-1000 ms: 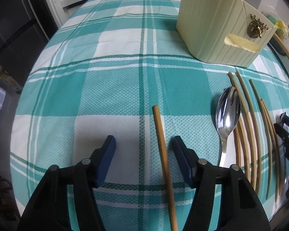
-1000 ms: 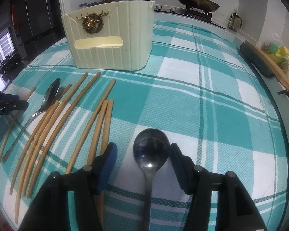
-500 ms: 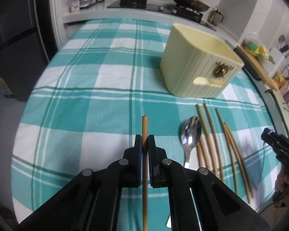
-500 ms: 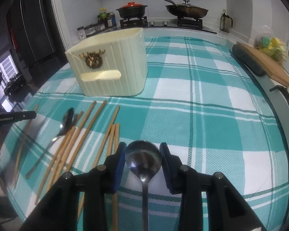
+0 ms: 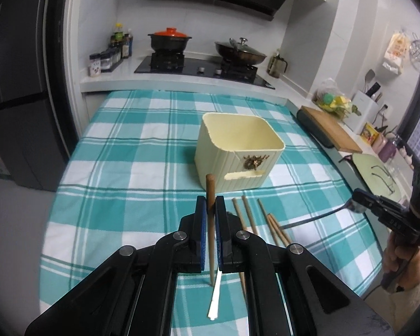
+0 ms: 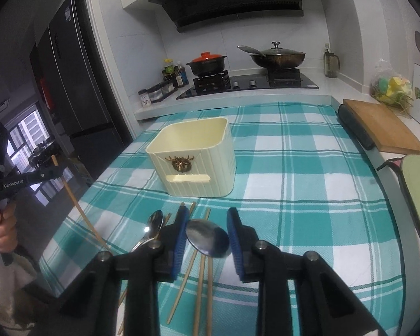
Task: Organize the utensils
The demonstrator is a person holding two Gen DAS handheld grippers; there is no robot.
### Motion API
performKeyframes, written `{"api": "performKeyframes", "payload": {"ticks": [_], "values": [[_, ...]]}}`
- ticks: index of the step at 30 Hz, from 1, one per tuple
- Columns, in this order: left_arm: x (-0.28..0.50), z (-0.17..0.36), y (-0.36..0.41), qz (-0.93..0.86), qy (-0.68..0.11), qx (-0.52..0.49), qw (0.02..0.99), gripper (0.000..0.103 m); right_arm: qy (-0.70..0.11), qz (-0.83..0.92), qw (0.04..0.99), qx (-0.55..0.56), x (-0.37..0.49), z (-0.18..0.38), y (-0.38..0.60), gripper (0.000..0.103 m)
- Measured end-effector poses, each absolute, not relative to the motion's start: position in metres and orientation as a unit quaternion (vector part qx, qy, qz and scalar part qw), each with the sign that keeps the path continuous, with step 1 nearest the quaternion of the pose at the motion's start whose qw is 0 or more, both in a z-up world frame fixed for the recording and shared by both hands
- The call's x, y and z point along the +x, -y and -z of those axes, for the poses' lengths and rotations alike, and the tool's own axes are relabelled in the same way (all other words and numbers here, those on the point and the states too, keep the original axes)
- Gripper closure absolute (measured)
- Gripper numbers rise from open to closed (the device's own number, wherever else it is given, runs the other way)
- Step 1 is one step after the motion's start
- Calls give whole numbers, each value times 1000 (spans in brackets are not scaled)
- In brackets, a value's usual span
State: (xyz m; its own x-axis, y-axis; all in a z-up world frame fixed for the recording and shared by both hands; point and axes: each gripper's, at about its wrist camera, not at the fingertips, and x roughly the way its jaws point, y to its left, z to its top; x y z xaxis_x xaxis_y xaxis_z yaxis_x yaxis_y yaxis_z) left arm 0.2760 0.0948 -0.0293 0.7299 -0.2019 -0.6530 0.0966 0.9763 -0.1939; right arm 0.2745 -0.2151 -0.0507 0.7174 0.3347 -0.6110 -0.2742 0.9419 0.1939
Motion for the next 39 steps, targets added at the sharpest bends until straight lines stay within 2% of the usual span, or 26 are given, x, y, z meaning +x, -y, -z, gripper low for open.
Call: {"api": "performKeyframes", "payload": {"ticks": [5,8,11,14,20,24,31,32,35,36,39], "values": [[275,31,-100,74,-357,-85,927,99,-351,-151,923,33,290,61,215,96],[274,32,-102,72,-357,-84,927,99,-362,-128,922,50,295,68,231,96],[273,32,-103,71,-354,-78,929,98,-364,-104,924,58,287,69,245,92],[273,32,-104,75,-353,-81,929,98,-399,-92,909,76,279,82,257,62],[270,34,-102,73,-349,-77,931,98,-482,-152,860,73,238,129,243,62],[269,35,-100,73,-348,-73,932,98,-524,-174,820,153,209,161,241,62],[270,39,-94,78,-354,-66,930,98,-508,-148,805,270,206,184,250,62],[270,40,-93,78,-355,-65,929,98,-504,-143,806,275,211,187,250,63],[269,42,-93,74,-355,-63,930,98,-515,-115,814,244,226,196,246,97],[269,42,-95,73,-355,-65,930,98,-515,-98,822,223,229,196,245,100],[268,42,-100,73,-356,-74,929,98,-488,-81,853,166,229,176,245,99]]}}
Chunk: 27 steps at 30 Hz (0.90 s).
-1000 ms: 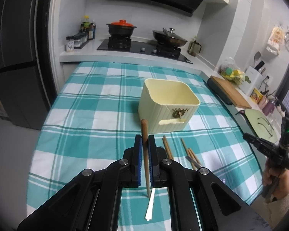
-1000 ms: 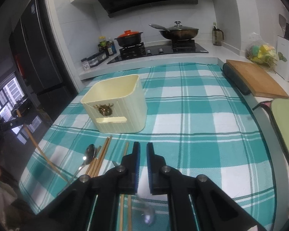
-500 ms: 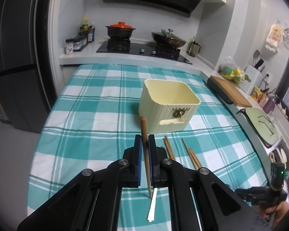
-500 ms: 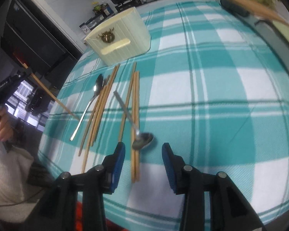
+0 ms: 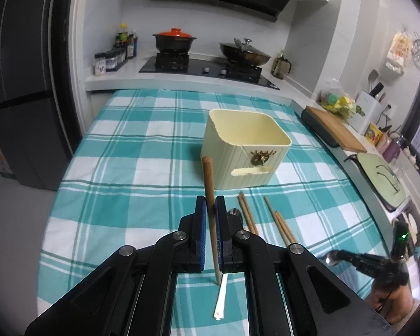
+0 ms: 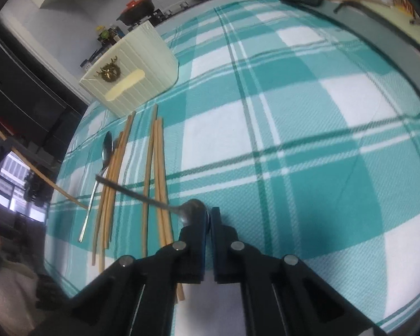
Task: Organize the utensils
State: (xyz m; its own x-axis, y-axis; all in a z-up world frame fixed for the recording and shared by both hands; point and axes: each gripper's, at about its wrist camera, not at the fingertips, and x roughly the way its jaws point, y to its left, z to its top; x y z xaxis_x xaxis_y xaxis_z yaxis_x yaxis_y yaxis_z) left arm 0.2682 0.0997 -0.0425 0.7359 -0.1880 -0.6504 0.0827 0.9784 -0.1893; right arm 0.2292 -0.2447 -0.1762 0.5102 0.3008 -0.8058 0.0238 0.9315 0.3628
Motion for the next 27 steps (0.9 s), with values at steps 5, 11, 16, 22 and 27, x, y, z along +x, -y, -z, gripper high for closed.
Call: {"api": "performKeyframes", "payload": {"ticks": [5,11,16,22,27], "values": [[267,42,-100,74,-355,-77,929,98,-425,-68,900,67,234,124,236,99],[265,42,-98,76,-354,-77,929,98,-365,-54,929,-32,247,73,222,99],[264,42,-101,74,-354,-81,929,98,-333,-46,937,-93,254,51,208,99],[263,42,-104,73,-356,-78,928,98,-301,-29,925,-229,261,43,183,99],[264,43,-104,72,-358,-79,928,98,-342,-79,890,-290,271,38,177,99]]}}
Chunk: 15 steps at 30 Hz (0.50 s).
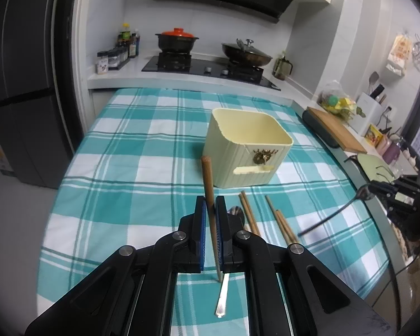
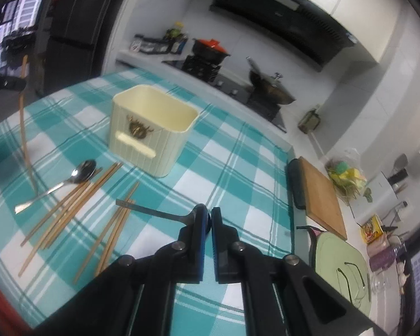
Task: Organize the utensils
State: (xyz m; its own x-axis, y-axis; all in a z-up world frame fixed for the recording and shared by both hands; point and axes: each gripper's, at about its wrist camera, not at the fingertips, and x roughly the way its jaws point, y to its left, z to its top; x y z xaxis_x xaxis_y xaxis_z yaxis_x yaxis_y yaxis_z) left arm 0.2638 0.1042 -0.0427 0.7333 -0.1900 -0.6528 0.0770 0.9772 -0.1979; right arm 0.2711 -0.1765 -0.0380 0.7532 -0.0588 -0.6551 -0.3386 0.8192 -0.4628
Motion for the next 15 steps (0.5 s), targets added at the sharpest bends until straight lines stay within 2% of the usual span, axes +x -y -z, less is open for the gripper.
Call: {"api": "performKeyframes", "payload": {"ticks": [4,9,11,15], "values": [[267,45,-98,76,-364,-73,925,98,-392,-133,808,-418,287,65,165,100],[269,50,-91,78,-372,-68,922,98,-440,-173,770,-429,351,100,168,101],[272,53,-90,75,-378,-70,920,98,-440,-175,781,-408,377,113,171,101],[276,57,-91,76,-387,-79,915,98,-450,-164,838,-260,417,119,190,99]]}}
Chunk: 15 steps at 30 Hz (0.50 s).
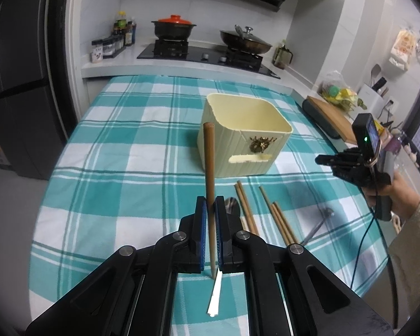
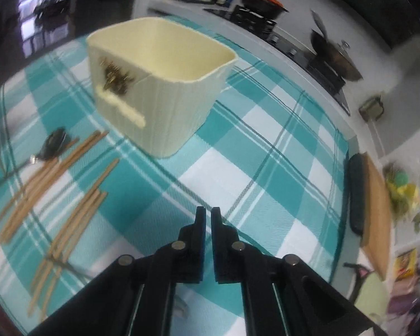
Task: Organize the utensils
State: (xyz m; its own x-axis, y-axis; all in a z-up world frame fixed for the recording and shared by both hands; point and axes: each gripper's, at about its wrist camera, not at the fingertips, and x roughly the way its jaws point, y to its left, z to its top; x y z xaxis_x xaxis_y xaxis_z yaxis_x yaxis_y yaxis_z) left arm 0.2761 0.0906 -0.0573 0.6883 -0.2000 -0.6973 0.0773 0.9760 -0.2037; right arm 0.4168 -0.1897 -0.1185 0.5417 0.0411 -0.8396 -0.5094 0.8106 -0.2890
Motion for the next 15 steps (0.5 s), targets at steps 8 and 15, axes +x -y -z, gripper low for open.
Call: {"api": "performKeyframes", "payload": {"ticks": [8,15], "values": [[280,62,-90,89,-391,-73,913,98,-497,-78,863,56,379,104,269,81],[279,66,-93,93,-393,-86,911,98,-570,-81,786,227,317,170,291,61]]}}
